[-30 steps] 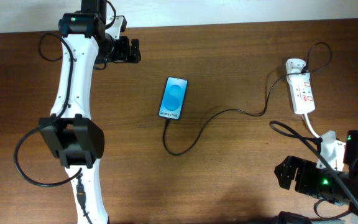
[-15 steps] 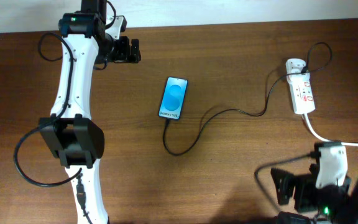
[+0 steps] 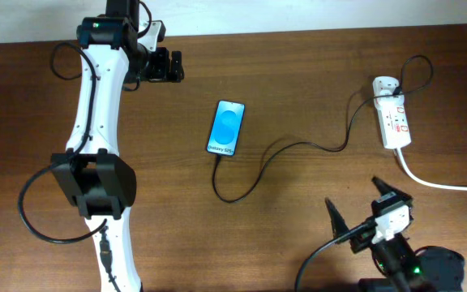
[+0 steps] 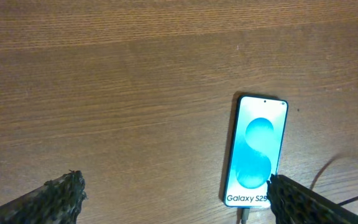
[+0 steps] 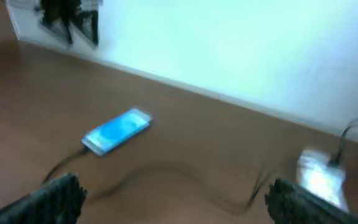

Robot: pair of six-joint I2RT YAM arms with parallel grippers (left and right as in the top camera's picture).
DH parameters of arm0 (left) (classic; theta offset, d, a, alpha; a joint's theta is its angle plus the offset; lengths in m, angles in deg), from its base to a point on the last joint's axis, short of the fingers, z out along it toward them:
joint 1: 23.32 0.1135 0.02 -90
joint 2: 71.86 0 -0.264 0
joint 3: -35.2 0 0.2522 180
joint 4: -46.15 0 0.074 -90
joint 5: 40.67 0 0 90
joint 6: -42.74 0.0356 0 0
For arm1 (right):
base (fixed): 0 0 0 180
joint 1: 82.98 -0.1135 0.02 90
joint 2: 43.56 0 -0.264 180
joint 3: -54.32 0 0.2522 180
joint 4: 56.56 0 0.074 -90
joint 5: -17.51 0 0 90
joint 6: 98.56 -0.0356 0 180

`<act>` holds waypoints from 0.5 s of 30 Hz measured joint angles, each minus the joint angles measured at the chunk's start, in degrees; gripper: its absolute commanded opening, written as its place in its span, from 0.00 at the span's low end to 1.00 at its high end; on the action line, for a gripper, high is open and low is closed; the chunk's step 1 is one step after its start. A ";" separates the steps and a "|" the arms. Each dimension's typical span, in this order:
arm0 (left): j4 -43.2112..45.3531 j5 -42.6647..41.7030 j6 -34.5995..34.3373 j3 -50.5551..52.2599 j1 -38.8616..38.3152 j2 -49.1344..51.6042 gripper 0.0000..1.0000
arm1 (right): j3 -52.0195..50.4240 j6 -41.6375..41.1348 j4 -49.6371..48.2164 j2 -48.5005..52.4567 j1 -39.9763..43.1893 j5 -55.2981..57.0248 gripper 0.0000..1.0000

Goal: Plug charger to phone and switch on socket

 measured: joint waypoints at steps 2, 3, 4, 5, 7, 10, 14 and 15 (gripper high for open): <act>-0.02 -0.02 0.00 0.00 0.00 0.00 0.99 | -6.34 0.13 -7.13 -2.82 -1.18 0.00 0.98; 0.00 0.00 0.00 0.00 0.00 0.00 0.99 | -8.13 0.13 -9.84 -2.95 -1.79 0.02 0.98; -0.02 0.00 0.00 0.00 0.00 0.00 0.99 | -9.90 0.15 -13.11 -2.99 -2.10 0.02 0.99; -0.04 -0.02 0.00 0.00 0.00 0.00 0.99 | -12.15 0.17 -16.22 -3.02 -2.19 0.02 0.98; -0.02 0.00 0.00 0.00 0.00 0.00 0.99 | -15.78 0.17 -20.63 -2.99 -2.19 0.11 0.98; -0.02 0.00 0.00 0.00 0.00 0.00 0.99 | -20.57 0.15 -30.49 -3.06 -2.19 1.57 0.99; -0.04 -0.02 0.00 0.00 0.00 0.00 0.99 | -24.48 0.17 -36.72 -3.10 -2.19 4.81 0.98; -0.02 -0.02 0.00 0.00 0.00 0.00 0.99 | -24.48 0.13 -36.68 -3.10 -2.19 5.44 0.98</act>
